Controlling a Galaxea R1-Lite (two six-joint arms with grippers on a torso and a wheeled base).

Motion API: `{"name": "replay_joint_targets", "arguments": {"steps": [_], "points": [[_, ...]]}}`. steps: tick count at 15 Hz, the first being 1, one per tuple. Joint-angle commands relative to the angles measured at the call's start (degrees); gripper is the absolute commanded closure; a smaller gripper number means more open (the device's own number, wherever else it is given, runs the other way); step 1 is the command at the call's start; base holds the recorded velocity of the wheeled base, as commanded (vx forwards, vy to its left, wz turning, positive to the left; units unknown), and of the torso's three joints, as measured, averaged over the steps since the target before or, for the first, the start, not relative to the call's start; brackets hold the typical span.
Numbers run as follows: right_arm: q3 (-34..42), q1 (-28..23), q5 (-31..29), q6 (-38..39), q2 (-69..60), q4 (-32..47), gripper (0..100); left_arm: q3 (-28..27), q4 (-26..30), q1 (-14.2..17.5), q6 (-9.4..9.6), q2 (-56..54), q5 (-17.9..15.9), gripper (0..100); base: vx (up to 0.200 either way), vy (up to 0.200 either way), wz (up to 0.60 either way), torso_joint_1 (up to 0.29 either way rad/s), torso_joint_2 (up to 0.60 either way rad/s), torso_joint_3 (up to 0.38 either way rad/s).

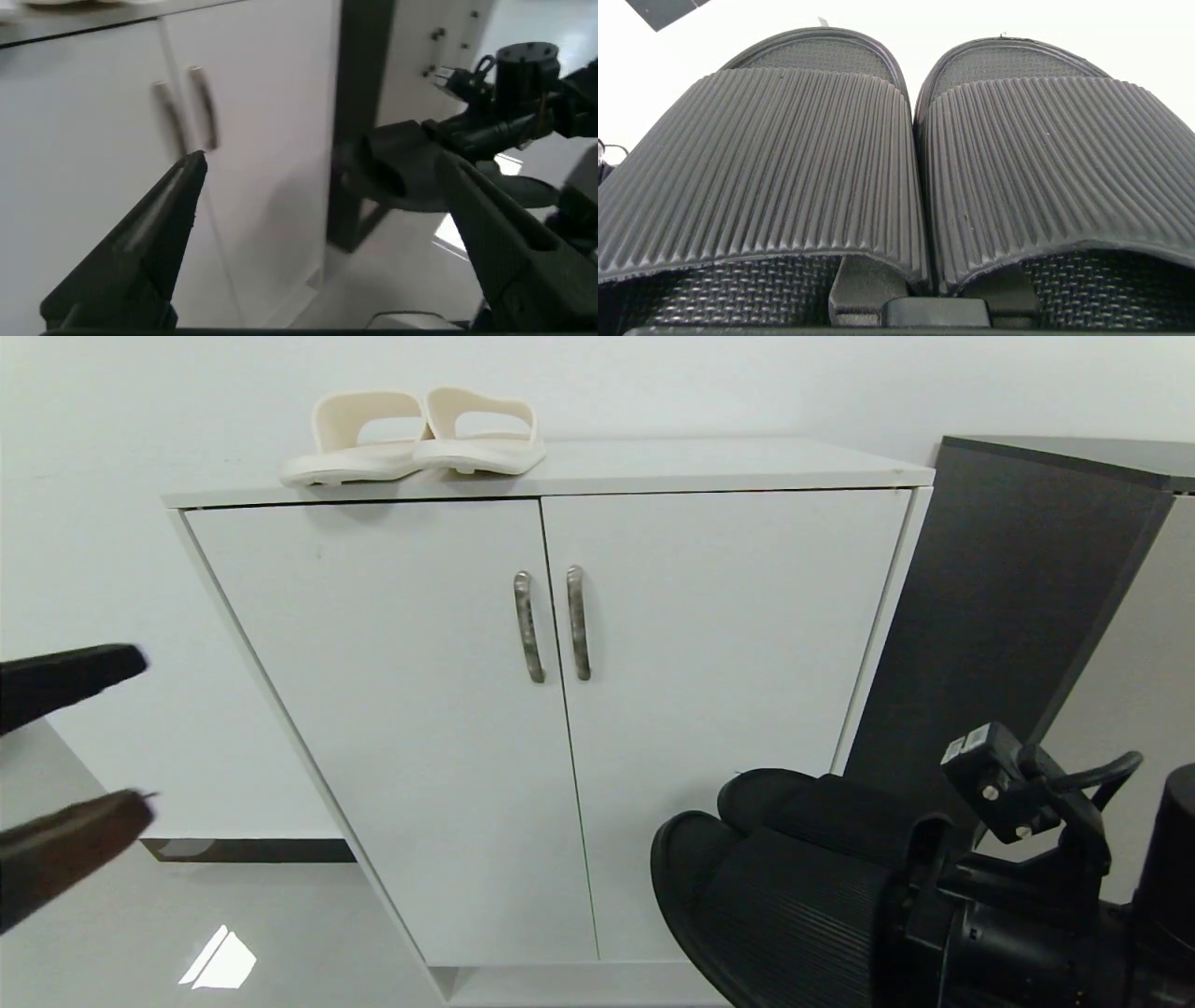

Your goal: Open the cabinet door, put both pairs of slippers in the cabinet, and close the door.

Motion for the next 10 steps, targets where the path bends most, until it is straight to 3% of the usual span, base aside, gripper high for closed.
{"name": "replay_joint_targets", "arguments": {"steps": [1,3,4,5,6,7,9,10], "points": [[0.2,0.0,0.0,0.0,0.1,0.0,100,-1.5,-4.4,-5.2,-0.09,12.1,-0.6,0,0.000,0.000,0.00,0.000,0.00,0.000],[0.1,0.0,-0.1,0.0,0.2,0.0,100,-3.1,-6.2,-6.3,-1.15,15.3,-0.7,0,0.000,0.000,0.00,0.000,0.00,0.000],[0.1,0.0,-0.1,0.0,0.3,0.0,100,-4.6,-6.4,-7.7,-3.08,16.5,-0.7,0,0.000,0.000,0.00,0.000,0.00,0.000],[0.1,0.0,0.0,0.0,0.2,0.0,100,-6.8,-6.4,-10.3,-7.65,18.1,-1.0,0,0.000,0.000,0.00,0.000,0.00,0.000],[0.1,0.0,0.0,0.0,0.3,0.0,100,-8.0,-6.4,-11.7,-9.59,19.6,-1.1,0,0.000,0.000,0.00,0.000,0.00,0.000],[0.1,0.0,0.0,0.0,0.2,0.0,100,-8.4,-6.4,-11.9,-9.67,20.3,-1.2,0,0.000,0.000,0.00,0.000,0.00,0.000],[0.2,0.1,0.0,-0.5,0.1,0.0,100,-12.4,-6.3,-12.1,-10.38,25.0,-6.1,0,0.000,0.000,0.00,0.000,0.00,0.000],[0.2,0.1,0.1,-0.6,0.1,0.0,100,-13.8,-6.3,-12.2,-11.52,26.8,-6.7,0,0.000,0.000,0.00,0.000,0.00,0.000]]}}
